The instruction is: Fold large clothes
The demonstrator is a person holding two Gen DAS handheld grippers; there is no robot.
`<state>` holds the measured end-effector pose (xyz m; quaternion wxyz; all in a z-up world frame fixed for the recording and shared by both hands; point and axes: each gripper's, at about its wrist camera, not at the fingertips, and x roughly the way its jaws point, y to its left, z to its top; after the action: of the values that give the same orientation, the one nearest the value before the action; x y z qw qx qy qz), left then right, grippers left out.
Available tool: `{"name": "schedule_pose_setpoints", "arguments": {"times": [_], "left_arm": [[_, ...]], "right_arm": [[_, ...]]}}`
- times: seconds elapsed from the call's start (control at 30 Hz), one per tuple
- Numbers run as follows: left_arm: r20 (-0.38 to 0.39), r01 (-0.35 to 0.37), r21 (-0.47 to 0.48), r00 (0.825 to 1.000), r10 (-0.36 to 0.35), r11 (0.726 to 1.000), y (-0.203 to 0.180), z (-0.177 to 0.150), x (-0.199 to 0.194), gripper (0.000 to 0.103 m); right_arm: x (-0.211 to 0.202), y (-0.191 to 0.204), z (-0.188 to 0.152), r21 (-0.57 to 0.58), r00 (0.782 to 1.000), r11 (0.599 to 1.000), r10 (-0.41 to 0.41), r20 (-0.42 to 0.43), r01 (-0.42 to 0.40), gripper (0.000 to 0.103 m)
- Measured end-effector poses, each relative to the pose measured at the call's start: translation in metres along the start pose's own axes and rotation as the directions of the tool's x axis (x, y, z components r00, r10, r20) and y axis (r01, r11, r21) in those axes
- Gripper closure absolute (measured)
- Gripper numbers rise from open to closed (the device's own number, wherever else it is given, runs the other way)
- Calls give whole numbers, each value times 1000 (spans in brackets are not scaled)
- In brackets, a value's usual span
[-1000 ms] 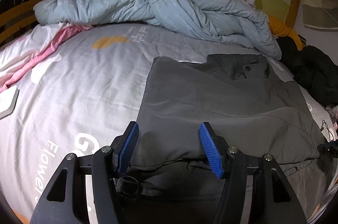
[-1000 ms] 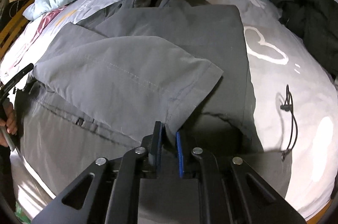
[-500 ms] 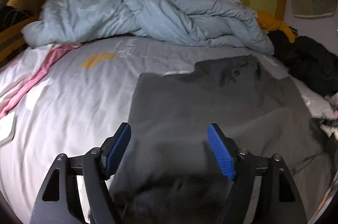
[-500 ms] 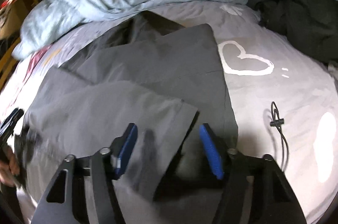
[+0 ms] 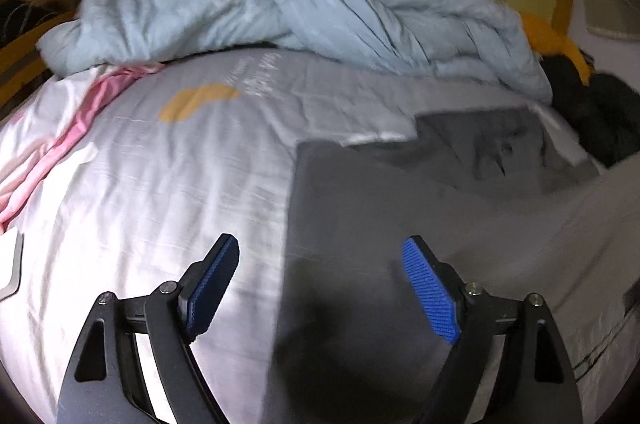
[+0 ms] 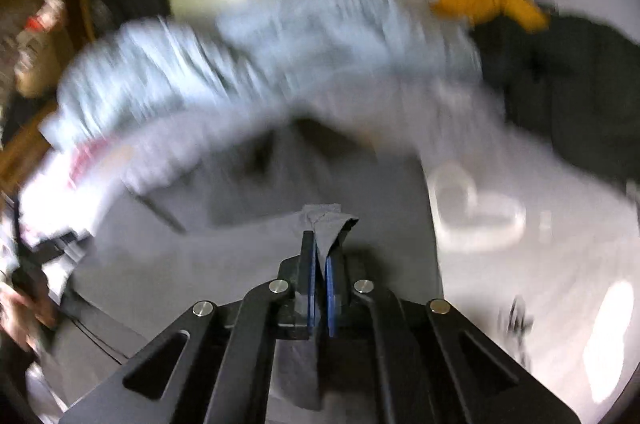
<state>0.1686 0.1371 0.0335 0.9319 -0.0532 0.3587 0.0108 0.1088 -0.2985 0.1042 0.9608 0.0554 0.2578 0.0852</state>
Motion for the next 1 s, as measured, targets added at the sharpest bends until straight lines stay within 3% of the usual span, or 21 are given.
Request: {"name": "schedule_pose_setpoints", "arguments": {"times": [0.07, 0.13, 0.17, 0.23, 0.27, 0.3, 0.37, 0.47, 0.57, 0.63, 0.7, 0.73, 0.77, 0.8, 0.83, 0.87, 0.9, 0.97, 1.0], "left_arm": [[35, -10, -36, 999, 12, 999, 7, 4, -7, 20], [29, -4, -52, 1000, 5, 999, 12, 6, -6, 20], [14, 1, -53, 1000, -1, 999, 13, 6, -3, 20], [-10, 9, -46, 1000, -9, 999, 11, 6, 3, 20], [-28, 14, -35, 1000, -15, 999, 10, 7, 7, 20], [-47, 23, -22, 999, -24, 1000, 7, 8, 12, 20], [-90, 34, 13, 995, -32, 999, -2, 14, 24, 20], [-154, 33, 72, 988, -22, 997, -17, 29, 49, 20], [-244, 10, 150, 969, 27, 989, -34, 35, 83, 19], [-281, -29, 190, 956, 82, 981, -39, 31, 104, 15], [-270, -31, 179, 960, 79, 983, -35, 27, 114, 16], [-253, -24, 154, 965, 63, 988, -31, 27, 115, 21], [-238, -27, 128, 970, 57, 991, -26, 26, 114, 40], [-216, -45, 101, 974, 66, 994, -20, 26, 112, 56], [-188, -76, 75, 978, 89, 994, -14, 25, 109, 79], [-164, -81, 47, 983, 87, 996, -9, 25, 106, 91], [-150, -68, 28, 986, 71, 997, -5, 25, 103, 96], [-114, -74, 8, 991, 74, 997, 0, 24, 96, 99], [-88, -89, 6, 992, 89, 996, 0, 25, 92, 99]], "right_arm": [[-30, 16, 22, -82, 991, 996, -12, 134, 23, 99], [-33, 25, 29, -133, 988, 989, -49, 144, 68, 99], [-26, 25, 29, -142, 992, 987, -59, 108, 74, 99], [6, 17, 14, -146, 991, 982, -125, -48, 117, 99], [33, 6, -1, -137, 967, 978, -180, -178, 157, 99], [59, -10, -21, -105, 931, 980, -195, -309, 171, 99], [93, -34, -51, -34, 864, 989, -145, -482, 147, 99], [102, -45, -58, 0, 852, 992, -108, -512, 125, 99], [98, -35, -54, -78, 857, 988, -155, -492, 134, 98], [102, -32, -55, -106, 844, 982, -189, -501, 156, 85], [106, -32, -53, -122, 841, 976, -216, -496, 179, 53], [105, -35, -51, -118, 853, 978, -209, -478, 174, 43], [102, -38, -50, -104, 865, 982, -189, -465, 158, 33], [99, -42, -50, -73, 874, 989, -149, -463, 130, 33], [100, -46, -51, -30, 870, 995, -97, -483, 94, 33], [103, -49, -53, 4, 861, 998, -54, -506, 65, 42], [106, -48, -54, 28, 852, 999, -21, -523, 41, 63], [111, -43, -58, 26, 839, 1000, 6, -545, 10, 78], [111, -39, -59, 9, 845, 1000, 2, -535, 3, 91]]}}
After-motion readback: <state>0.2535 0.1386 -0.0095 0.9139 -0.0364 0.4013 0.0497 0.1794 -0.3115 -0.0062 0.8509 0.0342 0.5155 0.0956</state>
